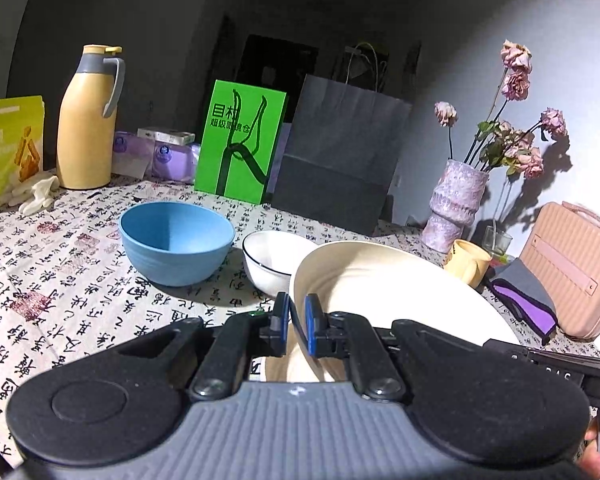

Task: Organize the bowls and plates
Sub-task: 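Carry the cream plate toward the row of bowls with both grippers, then lower the held cream plate onto the two stacked cream plates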

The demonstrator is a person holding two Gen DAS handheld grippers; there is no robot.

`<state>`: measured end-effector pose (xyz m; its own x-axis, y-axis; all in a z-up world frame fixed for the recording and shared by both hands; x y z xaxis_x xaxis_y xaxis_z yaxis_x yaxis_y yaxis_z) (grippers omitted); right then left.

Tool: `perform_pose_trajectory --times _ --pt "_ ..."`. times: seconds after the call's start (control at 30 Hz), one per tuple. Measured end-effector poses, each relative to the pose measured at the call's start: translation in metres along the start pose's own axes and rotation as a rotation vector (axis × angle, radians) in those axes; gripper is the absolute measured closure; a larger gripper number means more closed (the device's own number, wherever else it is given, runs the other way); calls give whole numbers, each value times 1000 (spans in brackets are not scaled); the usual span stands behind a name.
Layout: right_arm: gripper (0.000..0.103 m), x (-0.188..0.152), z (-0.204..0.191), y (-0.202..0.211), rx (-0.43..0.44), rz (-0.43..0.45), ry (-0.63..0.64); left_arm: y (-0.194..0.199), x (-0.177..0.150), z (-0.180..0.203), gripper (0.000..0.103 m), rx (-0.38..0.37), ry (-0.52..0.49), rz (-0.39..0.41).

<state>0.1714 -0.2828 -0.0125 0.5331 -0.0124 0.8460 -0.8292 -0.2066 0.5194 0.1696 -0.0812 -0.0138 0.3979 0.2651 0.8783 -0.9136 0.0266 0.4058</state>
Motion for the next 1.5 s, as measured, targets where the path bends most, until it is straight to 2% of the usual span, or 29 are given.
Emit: perform_pose_trajectory --times 0.8,1.5 --pt "88 -15 2 -26 -33 -64 33 -27 -21 -7 95 10 -6 -86" --pt "87 -24 -3 -42 -76 -62 103 -43 -37 -10 95 47 -26 -124"
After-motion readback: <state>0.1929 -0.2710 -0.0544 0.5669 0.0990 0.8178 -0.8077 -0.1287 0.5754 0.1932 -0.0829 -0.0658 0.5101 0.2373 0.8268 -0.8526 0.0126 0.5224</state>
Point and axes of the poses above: each gripper's, at about its wrist camera, not at the fingertips, and y roughly against the way its jaws point, z to its right, x to its top, the point moved 5 cm from there along -y, roughly the way its jaws point, and after that the axes turned 4 degrees about -x, right-handed, at the moved point
